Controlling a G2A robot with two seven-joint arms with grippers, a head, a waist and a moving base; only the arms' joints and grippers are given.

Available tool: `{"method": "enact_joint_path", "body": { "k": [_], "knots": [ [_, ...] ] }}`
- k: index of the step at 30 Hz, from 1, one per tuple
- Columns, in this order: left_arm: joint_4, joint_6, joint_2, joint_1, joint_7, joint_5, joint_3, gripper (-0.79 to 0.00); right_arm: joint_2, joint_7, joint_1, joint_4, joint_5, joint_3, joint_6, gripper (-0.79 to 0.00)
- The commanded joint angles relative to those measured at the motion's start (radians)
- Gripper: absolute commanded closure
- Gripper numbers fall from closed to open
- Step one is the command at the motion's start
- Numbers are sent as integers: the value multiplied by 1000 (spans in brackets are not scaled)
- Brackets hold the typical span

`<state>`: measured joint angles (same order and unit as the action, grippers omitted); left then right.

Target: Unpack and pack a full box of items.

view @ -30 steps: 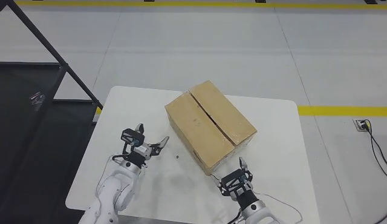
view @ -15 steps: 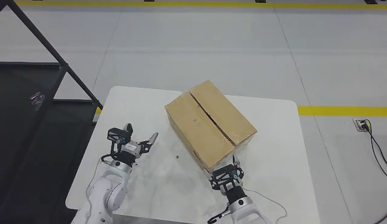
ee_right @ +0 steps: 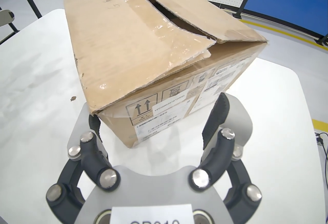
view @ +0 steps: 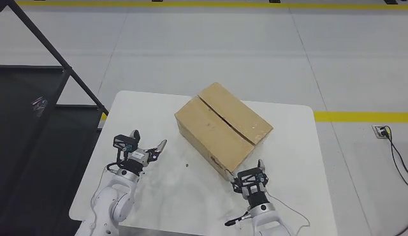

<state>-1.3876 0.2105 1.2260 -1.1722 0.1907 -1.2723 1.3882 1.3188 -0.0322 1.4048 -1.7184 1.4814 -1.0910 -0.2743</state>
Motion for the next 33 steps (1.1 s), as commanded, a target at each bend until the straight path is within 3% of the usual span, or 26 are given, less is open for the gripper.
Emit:
{"method": "enact_joint_path", "body": {
  "k": [1,13,22,33],
  "knots": [
    [0,0,0,0,0,0,0,-785,0,-1,3,1,-4,-15,0,-785],
    [-14,0,-1,-12,-5,0,4,-785,-3,5,19,4,-73,-108,53,-785],
    [-16,2,-2,-18,-4,1,16,-785,-12,-20,42,-63,-343,-234,243,-785],
    [-18,-7,-2,-23,-6,3,20,-785,-11,-16,37,-79,-374,-237,265,-785]
  ]
}}
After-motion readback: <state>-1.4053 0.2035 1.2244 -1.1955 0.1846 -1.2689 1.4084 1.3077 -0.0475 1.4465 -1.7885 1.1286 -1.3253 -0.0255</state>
